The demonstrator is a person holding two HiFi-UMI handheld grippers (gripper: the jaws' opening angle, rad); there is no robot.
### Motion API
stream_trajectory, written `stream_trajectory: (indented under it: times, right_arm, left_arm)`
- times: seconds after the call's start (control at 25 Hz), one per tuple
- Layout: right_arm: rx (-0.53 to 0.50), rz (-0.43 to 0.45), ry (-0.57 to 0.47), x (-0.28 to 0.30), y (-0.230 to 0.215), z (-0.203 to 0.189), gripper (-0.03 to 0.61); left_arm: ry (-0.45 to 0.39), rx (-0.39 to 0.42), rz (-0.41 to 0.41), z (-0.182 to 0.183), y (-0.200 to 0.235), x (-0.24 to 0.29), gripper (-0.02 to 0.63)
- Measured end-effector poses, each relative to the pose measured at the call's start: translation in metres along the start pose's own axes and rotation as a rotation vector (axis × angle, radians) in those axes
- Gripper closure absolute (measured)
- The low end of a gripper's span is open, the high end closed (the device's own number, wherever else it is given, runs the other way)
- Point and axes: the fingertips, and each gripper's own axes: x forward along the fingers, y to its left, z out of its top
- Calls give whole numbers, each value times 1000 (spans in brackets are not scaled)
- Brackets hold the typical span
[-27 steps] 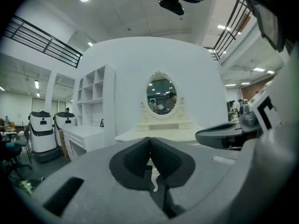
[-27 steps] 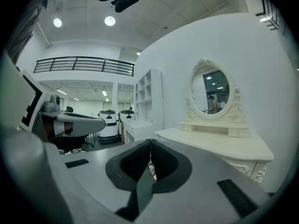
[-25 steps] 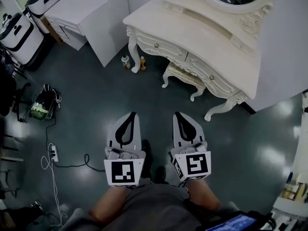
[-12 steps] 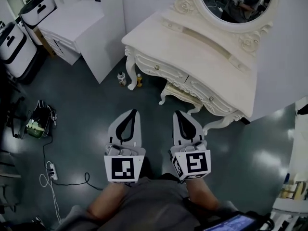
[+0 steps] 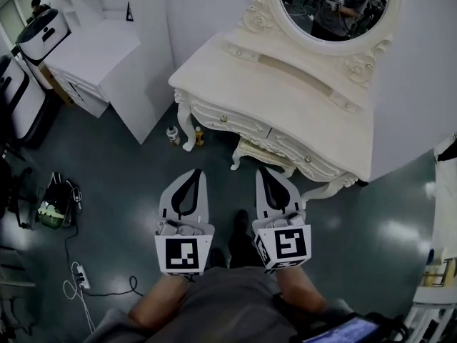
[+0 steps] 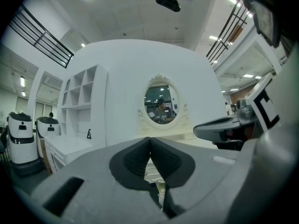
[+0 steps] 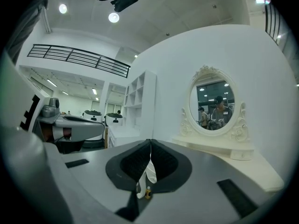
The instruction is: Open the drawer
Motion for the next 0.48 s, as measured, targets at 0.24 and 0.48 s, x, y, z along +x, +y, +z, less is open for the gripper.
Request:
stream_trajectory:
  times: [0.24, 0.48]
  right_arm:
    - [22, -14, 9, 24, -22, -9, 565]
    - [74, -13, 35, 57, -56, -31, 565]
  left_arm:
    - [28, 23, -13, -9, 1, 35, 598]
    - [75, 10, -28, -27, -7, 84, 598]
